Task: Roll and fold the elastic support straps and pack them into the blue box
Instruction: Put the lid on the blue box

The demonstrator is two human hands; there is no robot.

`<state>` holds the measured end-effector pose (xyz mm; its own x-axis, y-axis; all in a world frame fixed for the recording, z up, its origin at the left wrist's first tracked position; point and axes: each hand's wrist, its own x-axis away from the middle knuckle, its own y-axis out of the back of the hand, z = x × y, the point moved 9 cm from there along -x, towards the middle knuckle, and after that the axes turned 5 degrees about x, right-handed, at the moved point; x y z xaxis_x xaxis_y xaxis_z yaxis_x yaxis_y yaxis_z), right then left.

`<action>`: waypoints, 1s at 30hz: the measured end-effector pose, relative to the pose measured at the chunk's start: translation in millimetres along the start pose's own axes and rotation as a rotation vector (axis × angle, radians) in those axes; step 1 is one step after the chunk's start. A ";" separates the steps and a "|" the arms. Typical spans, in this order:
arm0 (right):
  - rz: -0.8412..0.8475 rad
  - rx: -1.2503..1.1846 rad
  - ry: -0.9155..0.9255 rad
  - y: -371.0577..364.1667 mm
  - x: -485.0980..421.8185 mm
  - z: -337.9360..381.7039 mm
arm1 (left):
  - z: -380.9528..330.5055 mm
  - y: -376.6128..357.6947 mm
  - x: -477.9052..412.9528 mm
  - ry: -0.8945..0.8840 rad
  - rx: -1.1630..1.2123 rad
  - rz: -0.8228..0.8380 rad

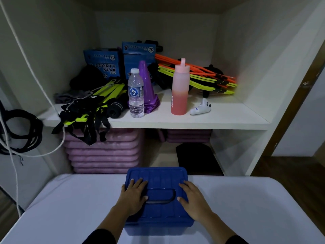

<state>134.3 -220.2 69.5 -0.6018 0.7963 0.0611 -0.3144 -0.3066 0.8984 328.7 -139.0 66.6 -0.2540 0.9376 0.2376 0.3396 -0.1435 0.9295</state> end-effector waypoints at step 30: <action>-0.008 -0.085 -0.027 2.2 2.0 -1.7 | -10.1 9.5 0.9 0.067 0.022 -0.017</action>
<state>131.2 -220.2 70.8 -0.5794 0.8123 0.0664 -0.3813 -0.3422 0.8588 322.5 -142.7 78.5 -0.3197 0.9163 0.2413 0.3542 -0.1206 0.9274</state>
